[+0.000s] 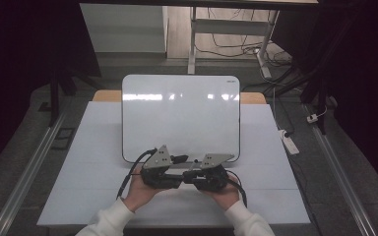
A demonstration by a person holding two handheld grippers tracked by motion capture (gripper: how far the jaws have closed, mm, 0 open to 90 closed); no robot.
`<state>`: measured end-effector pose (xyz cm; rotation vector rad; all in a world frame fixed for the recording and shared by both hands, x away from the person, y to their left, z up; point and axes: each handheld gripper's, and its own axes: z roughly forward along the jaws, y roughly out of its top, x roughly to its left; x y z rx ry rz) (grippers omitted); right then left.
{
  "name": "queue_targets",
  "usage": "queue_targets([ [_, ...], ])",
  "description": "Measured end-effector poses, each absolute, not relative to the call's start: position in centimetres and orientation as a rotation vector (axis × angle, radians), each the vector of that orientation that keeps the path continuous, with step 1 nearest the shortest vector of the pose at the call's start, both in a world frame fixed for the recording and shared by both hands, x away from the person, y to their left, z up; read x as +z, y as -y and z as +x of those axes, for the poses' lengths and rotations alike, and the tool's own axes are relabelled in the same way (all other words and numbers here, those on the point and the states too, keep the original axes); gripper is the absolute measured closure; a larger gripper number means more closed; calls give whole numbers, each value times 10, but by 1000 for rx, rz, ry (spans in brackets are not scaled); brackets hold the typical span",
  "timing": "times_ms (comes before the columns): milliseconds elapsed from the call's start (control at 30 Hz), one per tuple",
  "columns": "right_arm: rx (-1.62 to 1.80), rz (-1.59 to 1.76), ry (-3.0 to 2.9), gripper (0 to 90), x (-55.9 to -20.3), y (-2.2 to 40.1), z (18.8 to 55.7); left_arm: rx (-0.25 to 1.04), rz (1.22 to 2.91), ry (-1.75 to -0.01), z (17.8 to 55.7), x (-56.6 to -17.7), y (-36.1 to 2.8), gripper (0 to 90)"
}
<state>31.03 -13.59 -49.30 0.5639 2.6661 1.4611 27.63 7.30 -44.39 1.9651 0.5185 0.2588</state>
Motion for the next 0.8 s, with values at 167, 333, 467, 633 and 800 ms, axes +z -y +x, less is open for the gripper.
queue_targets([
  [167, 1447, 547, -2721, 769, -494, 134, 311, 234, 1968, -506, 281, -446, -67, 543],
  [333, 1432, 537, -2749, 769, -495, 134, 312, 213, 1973, -496, 282, -447, -67, 632],
  [467, 1411, 511, -2772, 769, -494, 135, 312, 221, 1983, -502, 282, -448, -68, 786],
  [633, 1406, 523, -2787, 765, -494, 137, 313, 235, 1960, -536, 282, -449, -68, 805],
  [800, 1446, 633, -2592, 622, -490, 145, 303, 258, 1901, -617, 284, -448, -72, 807],
])
